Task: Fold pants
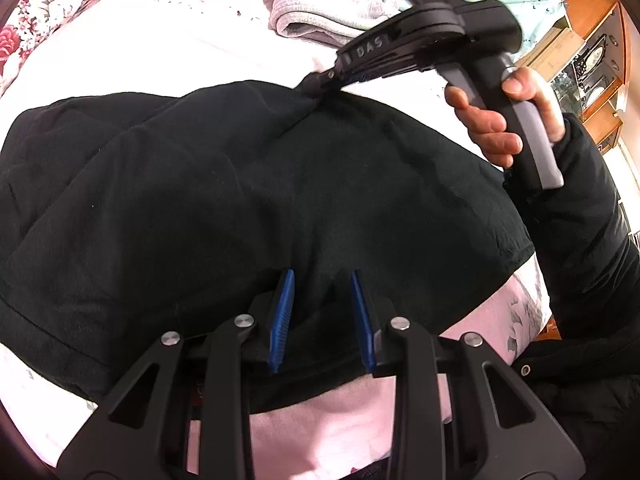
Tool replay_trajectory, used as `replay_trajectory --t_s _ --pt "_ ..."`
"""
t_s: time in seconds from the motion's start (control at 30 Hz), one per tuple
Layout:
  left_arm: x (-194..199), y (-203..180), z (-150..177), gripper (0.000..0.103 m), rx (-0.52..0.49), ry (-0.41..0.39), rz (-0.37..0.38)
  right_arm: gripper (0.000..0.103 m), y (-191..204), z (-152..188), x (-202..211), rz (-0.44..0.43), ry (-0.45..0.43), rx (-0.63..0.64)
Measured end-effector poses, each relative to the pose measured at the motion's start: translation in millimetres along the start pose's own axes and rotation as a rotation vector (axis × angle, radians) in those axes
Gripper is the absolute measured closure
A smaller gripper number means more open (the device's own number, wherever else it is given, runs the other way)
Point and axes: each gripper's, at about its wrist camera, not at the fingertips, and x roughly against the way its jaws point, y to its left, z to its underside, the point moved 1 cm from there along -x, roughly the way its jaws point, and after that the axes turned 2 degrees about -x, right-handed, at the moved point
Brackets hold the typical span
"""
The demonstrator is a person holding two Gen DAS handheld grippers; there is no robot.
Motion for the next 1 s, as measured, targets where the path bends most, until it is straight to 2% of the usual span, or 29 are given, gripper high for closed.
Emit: replay_trajectory --t_s 0.17,0.3,0.4,0.47,0.5,0.57,0.63,0.7,0.77,0.8,0.83,0.87,0.9,1.0 --pt "-1 -1 -2 0.073 0.002 0.004 -0.004 0.096 3 1 26 0.032 -0.106 -0.032" --pt "-2 -3 -2 0.073 0.006 0.008 -0.014 0.096 -1 -1 8 0.057 -0.08 -0.037" --pt "-2 -6 -3 0.073 0.006 0.01 -0.023 0.094 -2 -1 -5 0.038 -0.098 -0.032" --pt "-1 -8 -6 0.073 0.015 0.021 -0.026 0.081 -2 -1 -5 0.045 -0.096 -0.029" --pt "0 -8 -8 0.072 0.019 0.028 -0.023 0.061 -5 1 -3 0.064 -0.093 -0.043" --pt "4 -8 -14 0.072 0.026 0.026 -0.011 0.059 -12 5 13 0.079 -0.121 -0.081" --pt "14 -11 -29 0.072 0.022 -0.008 0.003 0.058 -20 16 40 0.041 -0.161 -0.11" --pt "21 -18 -48 0.072 0.001 -0.038 0.008 0.058 -29 35 66 0.04 -0.208 -0.138" --pt "18 -26 -69 0.071 -0.023 -0.049 0.003 0.058 -37 57 79 0.054 -0.22 -0.166" --pt "8 -31 -85 0.072 -0.036 -0.038 -0.012 0.059 -40 74 83 0.06 -0.221 -0.182" --pt "-2 -33 -96 0.072 -0.041 -0.019 -0.017 0.073 -43 91 85 0.068 -0.215 -0.185" --pt "-16 -35 -107 0.077 -0.047 0.007 -0.02 0.084 -45 109 84 0.072 -0.205 -0.183" --pt "-36 -38 -121 0.092 -0.057 0.046 -0.022 0.096 -45 128 80 0.065 -0.188 -0.187" --pt "-80 -46 -145 0.095 -0.087 0.108 -0.057 0.097 -43 179 73 0.035 -0.167 -0.217"
